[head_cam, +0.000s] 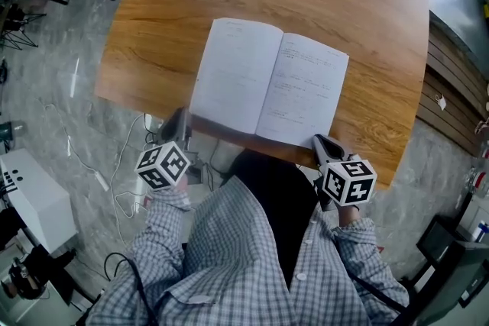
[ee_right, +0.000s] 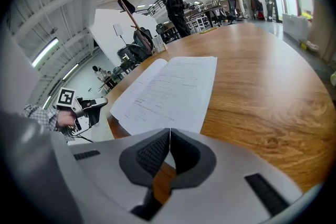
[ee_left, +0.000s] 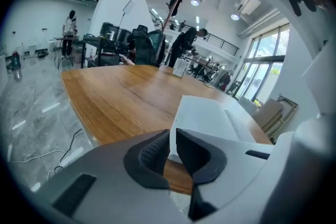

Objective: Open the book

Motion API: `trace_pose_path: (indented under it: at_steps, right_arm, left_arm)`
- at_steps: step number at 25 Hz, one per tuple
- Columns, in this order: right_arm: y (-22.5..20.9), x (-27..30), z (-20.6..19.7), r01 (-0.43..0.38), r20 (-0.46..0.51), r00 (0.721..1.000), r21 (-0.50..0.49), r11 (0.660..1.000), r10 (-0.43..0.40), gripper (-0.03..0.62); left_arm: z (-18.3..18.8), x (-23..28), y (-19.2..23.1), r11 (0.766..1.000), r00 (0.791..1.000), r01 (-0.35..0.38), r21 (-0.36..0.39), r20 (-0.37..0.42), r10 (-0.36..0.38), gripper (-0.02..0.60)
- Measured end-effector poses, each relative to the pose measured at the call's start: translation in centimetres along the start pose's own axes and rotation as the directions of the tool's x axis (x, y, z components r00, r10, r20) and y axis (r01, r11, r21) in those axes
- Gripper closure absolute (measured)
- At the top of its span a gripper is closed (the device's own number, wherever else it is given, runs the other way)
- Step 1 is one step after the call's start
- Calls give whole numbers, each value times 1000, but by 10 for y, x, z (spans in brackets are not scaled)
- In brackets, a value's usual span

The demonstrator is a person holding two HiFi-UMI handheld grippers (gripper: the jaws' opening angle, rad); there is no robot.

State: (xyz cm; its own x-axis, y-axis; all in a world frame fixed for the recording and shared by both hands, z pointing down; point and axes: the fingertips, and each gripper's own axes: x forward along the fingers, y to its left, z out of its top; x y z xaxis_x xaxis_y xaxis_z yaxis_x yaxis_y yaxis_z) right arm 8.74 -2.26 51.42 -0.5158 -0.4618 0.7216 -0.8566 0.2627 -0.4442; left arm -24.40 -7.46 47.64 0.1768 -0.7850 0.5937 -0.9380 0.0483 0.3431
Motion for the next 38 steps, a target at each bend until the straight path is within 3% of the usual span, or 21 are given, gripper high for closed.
trace_pose_path:
  at_steps: [6, 9, 11, 14, 17, 24, 29, 32, 35, 38]
  right_arm:
    - [-1, -15, 15, -2, 106, 994, 28, 1000, -1, 572]
    - [0, -29, 31, 7, 157, 988, 8, 1000, -8, 572]
    - [3, -35, 39, 3, 173, 985, -14, 1000, 0, 572]
    - [9, -44, 54, 9, 202, 979, -58, 998, 3, 572]
    - [16, -60, 77, 8, 267, 964, -62, 998, 9, 572]
    - [31, -107, 136, 24, 437, 899, -94, 995, 20, 572]
    - [43, -140, 175, 63, 547, 836, -154, 986, 32, 572]
    - [49, -155, 192, 88, 593, 804, -192, 977, 44, 572]
    - [58, -169, 210, 112, 630, 773, -243, 964, 70, 572]
    - [67, -185, 224, 133, 668, 738, -281, 950, 94, 572]
  left_arm:
    - [4, 7, -65, 988, 989, 150, 29, -1, -150, 569]
    - [13, 4, -113, 962, 967, 253, 106, 4, -255, 571]
    - [20, 2, -144, 927, 951, 301, 223, 6, -310, 571]
    - [33, -3, -186, 847, 926, 344, 406, 4, -378, 571]
    - [46, -10, -223, 796, 888, 412, 444, 3, -460, 571]
    - [69, -29, -279, 719, 825, 489, 495, 6, -565, 571]
    - [95, -44, -307, 687, 790, 493, 534, 57, -610, 572]
    - [103, -55, -322, 646, 770, 479, 595, 70, -635, 572]
    - [115, -67, -342, 608, 729, 485, 628, 94, -678, 572]
    - [123, -73, -356, 587, 703, 495, 641, 101, -704, 572]
